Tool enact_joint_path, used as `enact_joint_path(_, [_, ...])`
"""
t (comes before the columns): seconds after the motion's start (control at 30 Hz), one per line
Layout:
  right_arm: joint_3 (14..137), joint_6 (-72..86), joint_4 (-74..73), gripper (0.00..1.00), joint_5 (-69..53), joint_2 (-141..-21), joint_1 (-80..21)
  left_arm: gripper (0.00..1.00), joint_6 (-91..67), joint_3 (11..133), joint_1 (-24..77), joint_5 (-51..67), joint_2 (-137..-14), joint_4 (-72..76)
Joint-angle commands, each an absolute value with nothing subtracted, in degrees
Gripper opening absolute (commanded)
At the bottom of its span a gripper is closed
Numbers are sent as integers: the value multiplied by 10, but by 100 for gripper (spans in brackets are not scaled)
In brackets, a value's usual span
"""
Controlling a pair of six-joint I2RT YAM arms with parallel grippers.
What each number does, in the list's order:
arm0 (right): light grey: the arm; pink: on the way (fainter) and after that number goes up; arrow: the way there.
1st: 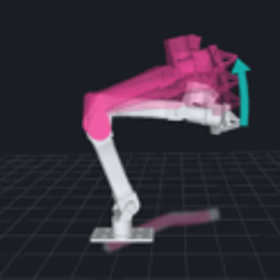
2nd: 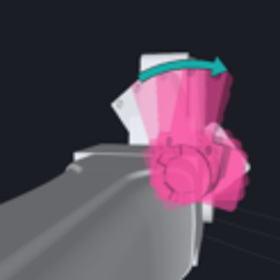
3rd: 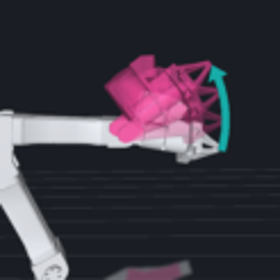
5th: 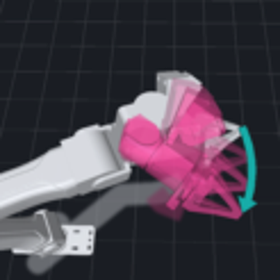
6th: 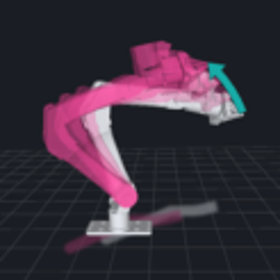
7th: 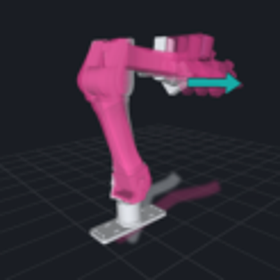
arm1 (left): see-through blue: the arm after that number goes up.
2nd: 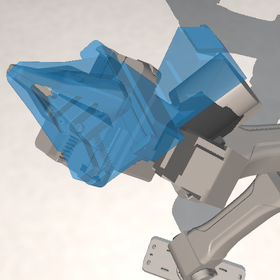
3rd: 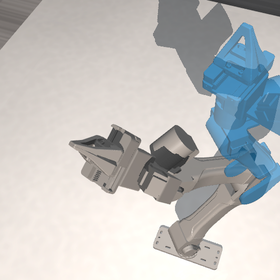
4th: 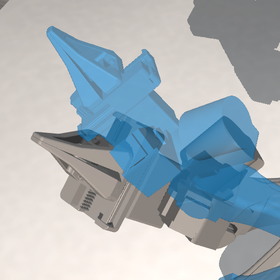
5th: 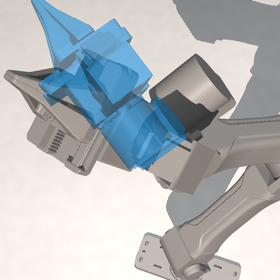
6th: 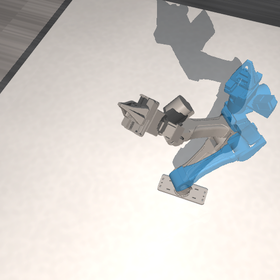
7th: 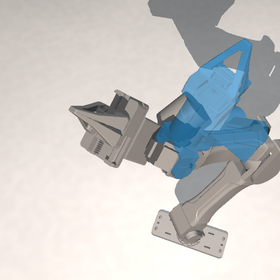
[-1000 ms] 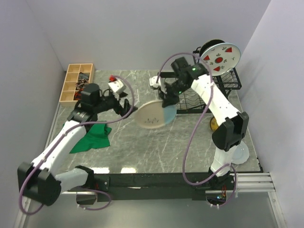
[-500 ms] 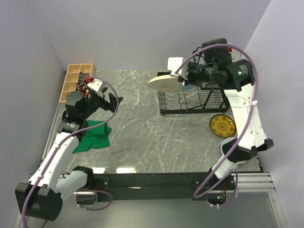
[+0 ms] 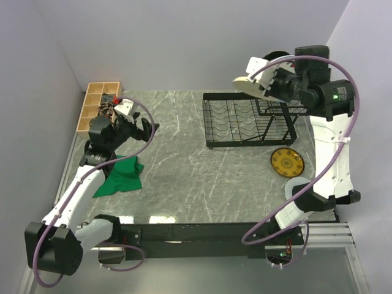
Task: Load the plates into the dish rack
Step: Pass the plate from the right arm to the left
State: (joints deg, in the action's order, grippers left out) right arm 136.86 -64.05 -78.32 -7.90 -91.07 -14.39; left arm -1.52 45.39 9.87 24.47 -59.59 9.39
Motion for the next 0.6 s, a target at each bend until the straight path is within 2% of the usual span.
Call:
enact_joint_path(0.0, [1391,-670,-667,0,-54,-859,-106,99,-38,456,96,269,-611,144])
enact_joint_path(0.27, [1386,-768,-678,0,-92,-888,23,100,-34,473,95,299,-632,147])
enact_joint_path(0.57, [1414,-906,-704,0,-104,-938,59,99,-43,506,95,358,-665,156])
